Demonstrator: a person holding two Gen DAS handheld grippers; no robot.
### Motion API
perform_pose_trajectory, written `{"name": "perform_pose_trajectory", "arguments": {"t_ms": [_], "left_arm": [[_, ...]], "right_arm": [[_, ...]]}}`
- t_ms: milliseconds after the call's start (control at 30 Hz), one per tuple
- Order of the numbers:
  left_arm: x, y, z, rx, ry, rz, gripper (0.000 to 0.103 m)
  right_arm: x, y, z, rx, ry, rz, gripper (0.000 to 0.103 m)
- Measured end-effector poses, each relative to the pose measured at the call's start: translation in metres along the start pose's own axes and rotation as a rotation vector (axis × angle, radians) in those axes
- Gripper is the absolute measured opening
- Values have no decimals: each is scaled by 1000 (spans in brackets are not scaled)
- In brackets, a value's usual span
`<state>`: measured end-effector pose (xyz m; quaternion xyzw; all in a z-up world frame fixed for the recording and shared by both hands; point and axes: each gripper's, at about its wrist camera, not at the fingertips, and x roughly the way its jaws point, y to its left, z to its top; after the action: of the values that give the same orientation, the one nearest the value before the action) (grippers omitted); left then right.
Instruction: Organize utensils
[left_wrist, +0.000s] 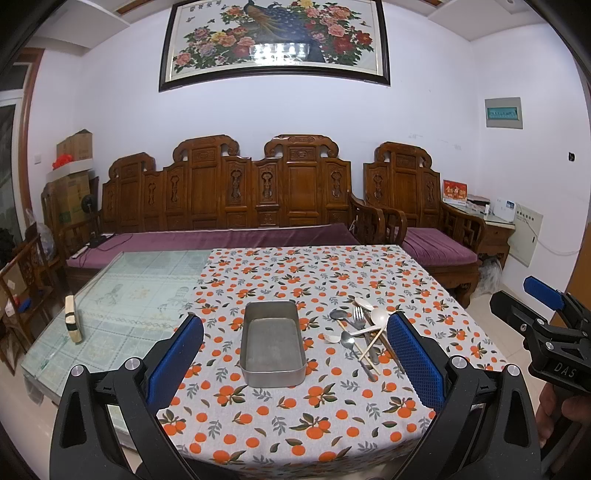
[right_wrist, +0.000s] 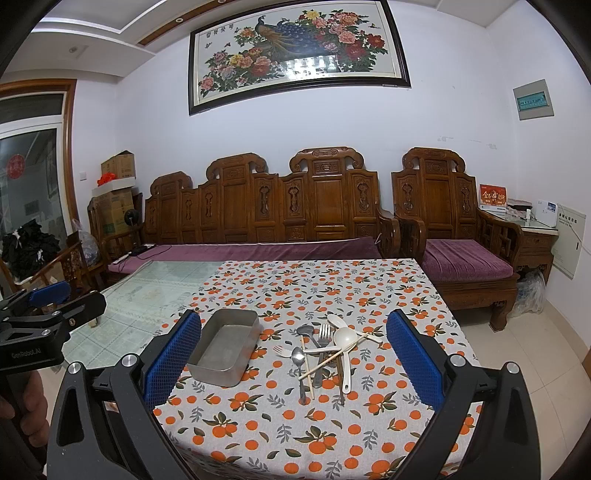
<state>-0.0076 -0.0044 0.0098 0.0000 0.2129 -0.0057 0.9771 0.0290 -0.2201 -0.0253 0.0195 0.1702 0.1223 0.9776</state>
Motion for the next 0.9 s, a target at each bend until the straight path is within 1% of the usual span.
{"name": "perform_pose_trajectory", "arguments": {"t_ms": [900], "left_arm": [[-3,-3,2,1,-3,-6,96]], "right_arm": [[0,0,0,0,0,-1,100]]}}
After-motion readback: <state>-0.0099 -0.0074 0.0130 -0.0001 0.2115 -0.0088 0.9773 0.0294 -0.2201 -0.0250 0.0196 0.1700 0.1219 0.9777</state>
